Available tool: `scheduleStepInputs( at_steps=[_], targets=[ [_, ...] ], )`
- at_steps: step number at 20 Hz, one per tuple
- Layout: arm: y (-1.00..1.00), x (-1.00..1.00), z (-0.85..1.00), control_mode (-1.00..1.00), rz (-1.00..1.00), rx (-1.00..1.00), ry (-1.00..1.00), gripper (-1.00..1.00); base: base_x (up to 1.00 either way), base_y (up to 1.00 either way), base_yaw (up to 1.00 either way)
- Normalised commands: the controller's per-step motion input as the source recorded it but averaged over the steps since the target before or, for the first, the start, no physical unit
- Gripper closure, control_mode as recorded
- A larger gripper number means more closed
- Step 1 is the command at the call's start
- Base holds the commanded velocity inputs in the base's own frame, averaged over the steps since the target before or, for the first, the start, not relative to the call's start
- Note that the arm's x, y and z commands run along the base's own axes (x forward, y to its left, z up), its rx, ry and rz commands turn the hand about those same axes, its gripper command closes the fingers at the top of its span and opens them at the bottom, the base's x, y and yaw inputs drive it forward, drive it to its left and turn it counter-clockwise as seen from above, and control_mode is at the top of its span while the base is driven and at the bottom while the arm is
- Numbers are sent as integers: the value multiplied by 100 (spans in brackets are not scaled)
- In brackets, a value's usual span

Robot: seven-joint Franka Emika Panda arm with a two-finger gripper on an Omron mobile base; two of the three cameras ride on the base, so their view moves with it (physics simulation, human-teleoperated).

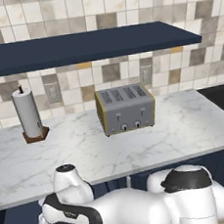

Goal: Take the pizza cutter from the drawer on the left and place it on the dining counter for cutting.

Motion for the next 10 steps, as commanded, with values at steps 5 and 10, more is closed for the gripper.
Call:
scheduleStepInputs(
  at_steps=[5,10],
  targets=[
    [29,-18,-43,-100,0,-6,1,-100,0,0,0],
    [22,-11,-33,-100,0,-7,0,-100,0,0,0]
  ],
)
